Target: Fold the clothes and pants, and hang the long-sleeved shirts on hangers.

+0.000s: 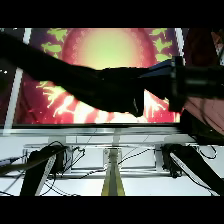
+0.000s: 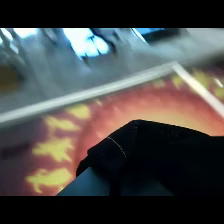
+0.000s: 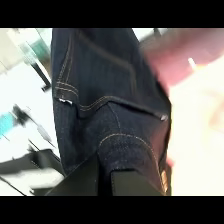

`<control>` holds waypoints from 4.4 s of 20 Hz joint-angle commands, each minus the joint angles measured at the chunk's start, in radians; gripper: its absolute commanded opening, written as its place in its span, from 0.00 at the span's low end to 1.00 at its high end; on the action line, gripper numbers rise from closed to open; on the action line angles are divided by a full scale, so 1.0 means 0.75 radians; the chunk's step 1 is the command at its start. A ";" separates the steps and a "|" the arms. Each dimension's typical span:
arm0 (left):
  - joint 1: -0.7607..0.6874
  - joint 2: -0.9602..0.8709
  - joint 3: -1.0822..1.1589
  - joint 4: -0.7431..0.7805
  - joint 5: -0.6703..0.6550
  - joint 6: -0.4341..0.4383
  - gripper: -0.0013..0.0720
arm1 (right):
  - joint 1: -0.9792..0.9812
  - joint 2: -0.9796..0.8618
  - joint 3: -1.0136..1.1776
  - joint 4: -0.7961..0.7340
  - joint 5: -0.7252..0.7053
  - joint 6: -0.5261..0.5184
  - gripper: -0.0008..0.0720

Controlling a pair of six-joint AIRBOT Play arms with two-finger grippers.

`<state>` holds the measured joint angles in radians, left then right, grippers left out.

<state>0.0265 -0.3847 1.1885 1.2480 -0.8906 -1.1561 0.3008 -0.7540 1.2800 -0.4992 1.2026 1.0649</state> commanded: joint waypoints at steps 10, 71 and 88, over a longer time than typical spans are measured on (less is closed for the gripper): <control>-0.010 -0.422 -0.520 -0.061 0.058 -0.184 0.04 | 0.157 -0.364 -0.339 -0.592 -0.604 0.596 0.07; -0.631 -0.647 -0.152 0.665 -0.084 -0.378 0.95 | -0.530 -0.433 0.026 -1.220 -0.096 0.644 0.06; -0.631 -0.550 -0.153 0.664 -0.084 -0.379 0.95 | -1.794 0.079 0.026 -1.801 0.379 1.249 0.95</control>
<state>-0.4469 -0.7986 1.0729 1.7451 -0.9539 -1.4403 -0.9524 -0.7013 1.2991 -1.9060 1.4826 1.9793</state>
